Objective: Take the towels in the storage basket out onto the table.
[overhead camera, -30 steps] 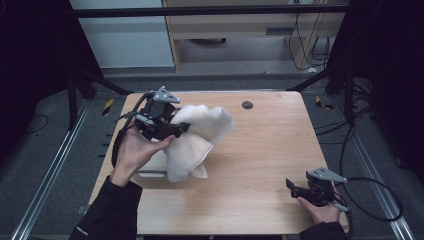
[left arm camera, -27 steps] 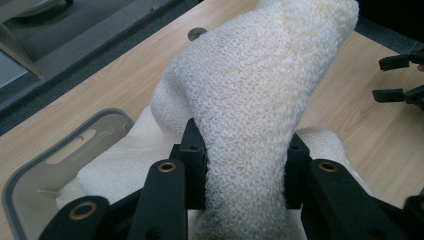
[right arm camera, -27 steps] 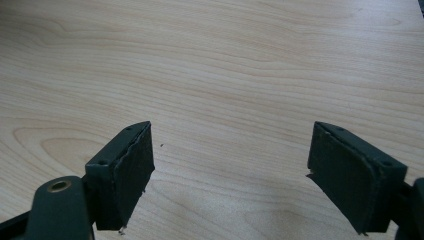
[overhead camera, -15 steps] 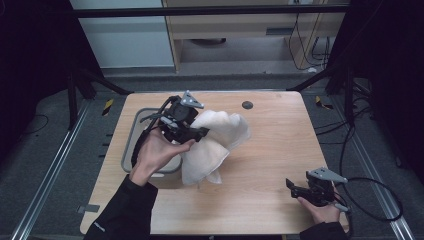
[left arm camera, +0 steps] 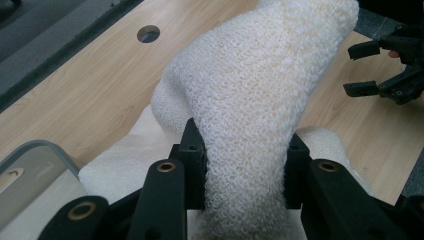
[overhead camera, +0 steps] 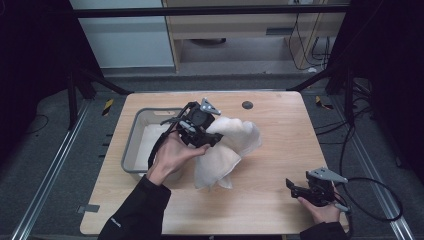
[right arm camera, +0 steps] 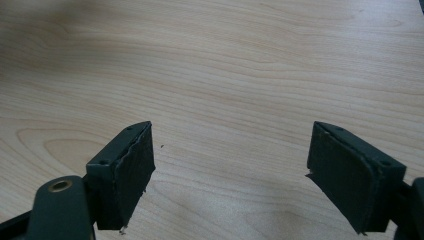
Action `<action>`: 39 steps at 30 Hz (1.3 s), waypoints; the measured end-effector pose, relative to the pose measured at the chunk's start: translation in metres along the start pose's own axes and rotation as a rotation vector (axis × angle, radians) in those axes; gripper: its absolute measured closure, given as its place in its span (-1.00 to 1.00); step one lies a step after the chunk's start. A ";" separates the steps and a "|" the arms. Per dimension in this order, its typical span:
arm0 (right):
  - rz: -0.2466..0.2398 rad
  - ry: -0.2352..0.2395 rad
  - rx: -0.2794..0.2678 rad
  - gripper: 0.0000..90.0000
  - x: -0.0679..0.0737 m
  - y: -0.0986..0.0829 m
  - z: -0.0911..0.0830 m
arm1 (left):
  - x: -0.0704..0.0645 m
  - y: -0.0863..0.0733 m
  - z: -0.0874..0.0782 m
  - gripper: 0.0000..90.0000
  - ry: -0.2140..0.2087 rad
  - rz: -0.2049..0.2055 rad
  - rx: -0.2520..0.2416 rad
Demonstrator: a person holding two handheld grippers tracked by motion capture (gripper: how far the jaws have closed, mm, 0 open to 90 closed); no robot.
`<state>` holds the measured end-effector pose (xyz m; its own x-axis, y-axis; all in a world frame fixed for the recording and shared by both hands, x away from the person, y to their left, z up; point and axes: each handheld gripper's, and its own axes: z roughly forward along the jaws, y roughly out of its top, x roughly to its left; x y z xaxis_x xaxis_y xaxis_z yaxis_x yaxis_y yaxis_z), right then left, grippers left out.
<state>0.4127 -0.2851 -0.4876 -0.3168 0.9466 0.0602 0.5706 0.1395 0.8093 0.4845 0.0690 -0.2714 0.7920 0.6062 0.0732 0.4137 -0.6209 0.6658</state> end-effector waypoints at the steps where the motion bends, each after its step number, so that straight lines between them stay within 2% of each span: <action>1: 0.002 0.001 0.001 -0.58 0.000 0.000 0.000 | 0.000 -0.001 0.003 0.44 -0.001 0.005 0.005; 15: -0.013 -0.003 0.005 -0.57 0.000 0.000 0.001 | -0.009 -0.014 0.051 0.43 -0.047 0.019 0.051; 21: -0.017 -0.001 0.006 -0.57 0.000 -0.001 0.001 | -0.013 -0.020 0.067 0.43 -0.060 0.021 0.072; 30: -0.019 -0.003 0.010 -0.57 0.000 -0.001 0.002 | -0.011 -0.031 0.085 0.38 -0.069 0.024 0.121; 36: -0.021 -0.003 0.011 -0.58 0.000 -0.001 0.002 | -0.010 -0.036 0.092 0.32 -0.069 0.017 0.137; 39: -0.021 -0.003 0.011 -0.58 0.000 -0.001 0.002 | -0.009 -0.038 0.095 0.25 -0.069 0.027 0.148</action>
<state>0.4134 -0.2844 -0.4891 -0.3266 0.9442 0.0418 0.5723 0.1623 0.8038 0.5046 0.0399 -0.3676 0.8305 0.5559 0.0352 0.4494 -0.7061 0.5473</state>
